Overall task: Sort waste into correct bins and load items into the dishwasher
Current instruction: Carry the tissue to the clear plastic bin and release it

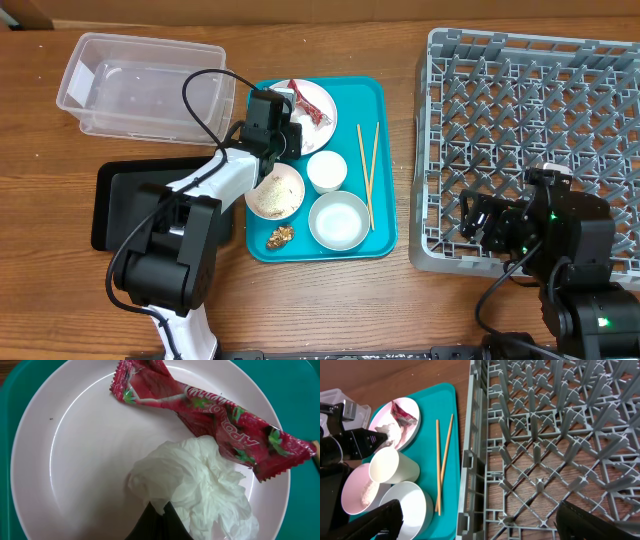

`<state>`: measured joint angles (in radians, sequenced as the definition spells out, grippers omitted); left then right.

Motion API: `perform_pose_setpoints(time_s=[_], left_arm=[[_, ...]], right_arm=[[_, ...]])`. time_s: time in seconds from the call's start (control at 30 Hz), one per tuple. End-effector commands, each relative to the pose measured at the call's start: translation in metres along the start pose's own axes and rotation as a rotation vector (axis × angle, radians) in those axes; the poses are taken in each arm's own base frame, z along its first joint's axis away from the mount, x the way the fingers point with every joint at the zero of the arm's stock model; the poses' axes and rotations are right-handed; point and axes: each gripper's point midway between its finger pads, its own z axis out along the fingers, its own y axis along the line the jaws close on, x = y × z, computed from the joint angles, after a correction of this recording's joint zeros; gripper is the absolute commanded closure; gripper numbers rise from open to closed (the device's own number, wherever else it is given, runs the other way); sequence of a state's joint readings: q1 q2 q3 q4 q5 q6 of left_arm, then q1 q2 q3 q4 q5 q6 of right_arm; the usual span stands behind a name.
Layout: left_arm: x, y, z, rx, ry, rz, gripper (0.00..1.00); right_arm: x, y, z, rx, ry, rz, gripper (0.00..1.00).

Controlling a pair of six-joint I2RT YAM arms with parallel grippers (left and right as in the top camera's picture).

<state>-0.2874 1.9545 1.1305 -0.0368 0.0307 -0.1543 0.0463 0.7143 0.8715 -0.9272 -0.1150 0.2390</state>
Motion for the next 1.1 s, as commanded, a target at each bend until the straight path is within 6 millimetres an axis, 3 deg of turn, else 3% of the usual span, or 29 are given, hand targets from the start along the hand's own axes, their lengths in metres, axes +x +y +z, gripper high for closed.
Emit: perform_pose_setpoints(time_s=[0.0, 0.3, 0.47, 0.73, 0.77, 0.8, 0.9, 0.93, 1.0, 1.07], left_arm=[[-0.027, 0.006, -0.019, -0.048, -0.068, 0.001, 0.96], [-0.089, 0.034, -0.111, -0.217, -0.274, -0.034, 0.96], [-0.113, 0.068, -0.143, -0.320, -0.377, -0.088, 0.96], [-0.101, 0.157, -0.141, -0.504, -0.355, -0.204, 0.95], [-0.098, 0.165, -0.139, -0.516, -0.348, -0.214, 0.92], [-0.094, 0.178, -0.133, -0.536, -0.339, -0.230, 0.83], [-0.087, 0.194, -0.125, -0.557, -0.327, -0.247, 0.82], [-0.086, 0.197, -0.123, -0.561, -0.324, -0.251, 0.78], [-0.085, 0.201, -0.120, -0.562, -0.323, -0.256, 0.55], [-0.086, 0.200, -0.120, -0.559, -0.327, -0.255, 0.47]], right_arm=[[-0.012, 0.003, -0.009, -0.002, -0.042, -0.007, 0.00], [-0.013, 0.003, -0.009, -0.002, -0.043, -0.007, 0.00], [-0.013, 0.003, -0.009, -0.002, -0.043, -0.007, 0.00], [-0.013, 0.003, -0.009, -0.002, -0.043, -0.007, 0.00], [-0.013, 0.003, -0.009, -0.002, -0.043, -0.007, 0.00], [-0.013, 0.003, -0.009, -0.002, -0.043, -0.007, 0.00], [-0.013, 0.003, -0.009, -0.002, -0.043, -0.007, 0.00], [-0.013, 0.003, -0.009, -0.002, -0.043, -0.007, 0.00], [-0.013, 0.003, -0.009, -0.002, -0.043, -0.007, 0.00], [-0.012, 0.003, -0.009, -0.002, -0.042, -0.007, 0.00]])
